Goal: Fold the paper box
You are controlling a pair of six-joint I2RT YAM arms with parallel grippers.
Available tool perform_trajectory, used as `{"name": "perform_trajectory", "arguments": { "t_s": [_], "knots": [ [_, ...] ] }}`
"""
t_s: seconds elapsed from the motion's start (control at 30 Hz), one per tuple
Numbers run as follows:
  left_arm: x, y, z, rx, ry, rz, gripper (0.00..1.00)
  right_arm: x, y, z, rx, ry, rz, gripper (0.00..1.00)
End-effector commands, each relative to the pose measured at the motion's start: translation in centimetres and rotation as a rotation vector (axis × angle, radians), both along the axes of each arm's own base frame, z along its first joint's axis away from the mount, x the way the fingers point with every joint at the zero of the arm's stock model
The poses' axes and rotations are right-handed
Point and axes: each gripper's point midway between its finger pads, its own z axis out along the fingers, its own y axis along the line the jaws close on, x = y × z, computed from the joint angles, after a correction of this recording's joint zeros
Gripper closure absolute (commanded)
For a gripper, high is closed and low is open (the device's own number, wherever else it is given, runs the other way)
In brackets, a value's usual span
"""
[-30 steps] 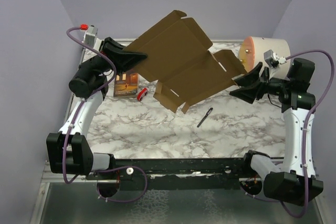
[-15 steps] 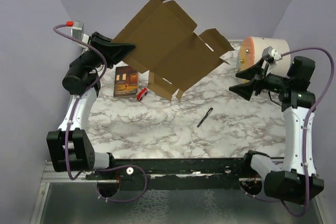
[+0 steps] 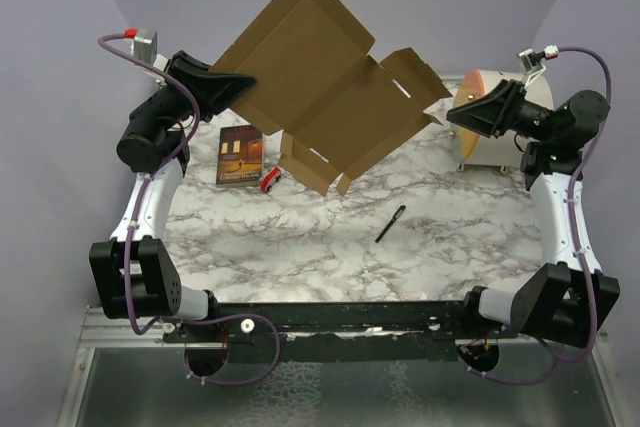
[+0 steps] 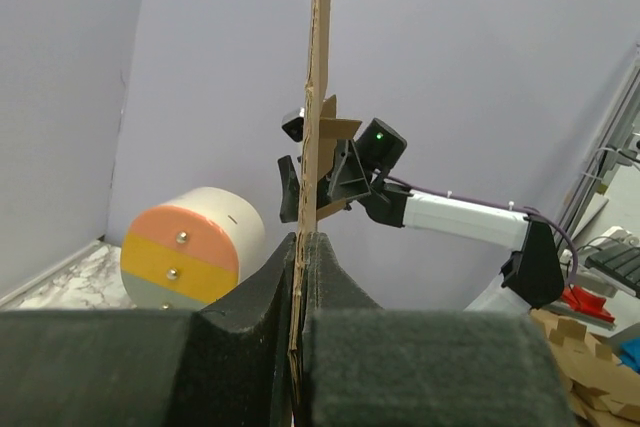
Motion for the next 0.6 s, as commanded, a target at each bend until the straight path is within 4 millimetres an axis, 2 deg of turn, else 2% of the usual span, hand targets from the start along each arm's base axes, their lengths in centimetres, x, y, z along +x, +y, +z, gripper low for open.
{"name": "perform_trajectory", "arguments": {
  "t_s": [0.0, 0.3, 0.57],
  "knots": [
    [-1.9, 0.2, 1.6, -0.022, -0.095, -0.006, 1.0, -2.3, 0.9, 2.8, 0.089, 0.063, 0.072, 0.25],
    [-2.8, 0.2, 2.1, -0.035, -0.109, -0.014, 1.0, -3.4, 2.3, 2.6, 0.086, 0.048, 0.13, 0.27],
    [-3.5, 0.3, 2.5, -0.049, -0.115, -0.029, 1.0, -3.5, 2.9, 2.3, 0.085, 0.046, 0.147, 0.31]
  ]
}}
